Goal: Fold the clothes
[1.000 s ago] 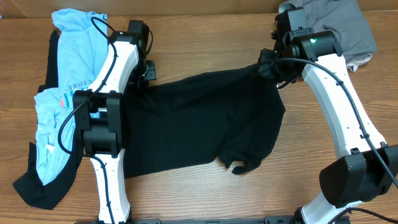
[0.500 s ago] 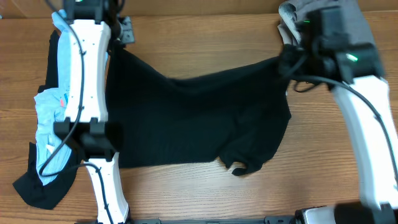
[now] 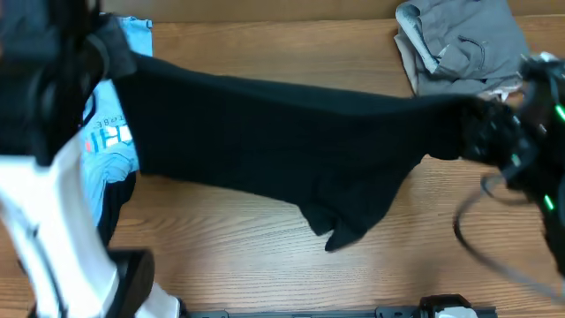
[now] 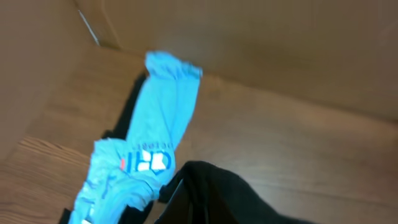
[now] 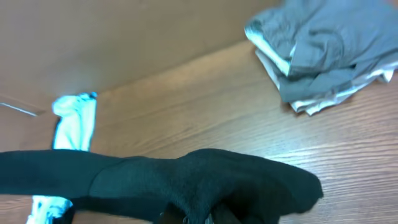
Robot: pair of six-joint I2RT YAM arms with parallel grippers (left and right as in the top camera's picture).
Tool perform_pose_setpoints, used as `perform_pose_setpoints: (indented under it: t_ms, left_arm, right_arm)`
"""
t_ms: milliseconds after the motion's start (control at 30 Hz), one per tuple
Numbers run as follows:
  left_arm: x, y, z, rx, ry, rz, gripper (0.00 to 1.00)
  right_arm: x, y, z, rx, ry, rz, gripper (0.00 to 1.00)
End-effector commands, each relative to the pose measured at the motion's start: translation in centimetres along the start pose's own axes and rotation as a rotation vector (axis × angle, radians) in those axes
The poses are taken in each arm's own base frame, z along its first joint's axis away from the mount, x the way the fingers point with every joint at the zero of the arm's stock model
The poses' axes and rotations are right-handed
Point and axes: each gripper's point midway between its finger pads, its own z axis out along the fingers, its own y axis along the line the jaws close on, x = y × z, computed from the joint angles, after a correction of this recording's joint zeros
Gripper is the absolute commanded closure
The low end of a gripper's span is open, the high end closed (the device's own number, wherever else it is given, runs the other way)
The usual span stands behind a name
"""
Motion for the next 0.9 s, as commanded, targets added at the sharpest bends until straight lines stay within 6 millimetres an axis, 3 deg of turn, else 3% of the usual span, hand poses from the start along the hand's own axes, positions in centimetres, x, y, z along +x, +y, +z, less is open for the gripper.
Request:
perform_pose_setpoints:
  t_ms: [0,267,333,367,467,567,633,767,867]
  left_arm:
    - [-1.1,3.4,-8.9,-0.025,-0.212,-0.070,0.96]
    - [0.7,7.3,-20.7,0.040,-0.469,-0.152,0.96]
    - [1.2,8.1,-22.7,0.048,-0.518,-0.169,0.96]
    - [1.7,8.9,-24.4,0.044,-0.562,-0.187,0.96]
    - [2.3,10.1,-25.5,0.017,-0.588,-0.219,0.96]
    - [2.6,10.4,-24.7,-0.017,-0.556,-0.224,0.96]
    - [2.6,10.2,-23.4,-0.038,-0.514,-0.212,0.96]
    - [2.8,10.0,-19.7,-0.116,-0.403,-0.215,0.96]
    - [2.8,9.4,-16.3,-0.160,-0.309,-0.190,0.96]
  right_arm:
    - [-0.7,0.7,-6.5,-0.041,-0.143,-0.024,0.96]
    - [-0.4,1.5,-19.1,-0.091,-0.357,-0.049,0.96]
    - [-0.2,1.4,-22.1,-0.095,-0.425,-0.050,0.96]
    - [0.1,1.2,-24.6,-0.099,-0.485,-0.050,0.96]
    - [0.2,1.3,-26.9,-0.116,-0.555,-0.068,0.96]
    - [0.1,1.3,-26.6,-0.109,-0.551,-0.072,0.96]
    - [-0.3,1.3,-25.3,-0.094,-0.514,-0.072,0.96]
    - [-1.3,1.2,-20.5,-0.047,-0.388,-0.091,0.96]
    - [-1.9,0.9,-15.7,-0.003,-0.268,-0.083,0.96]
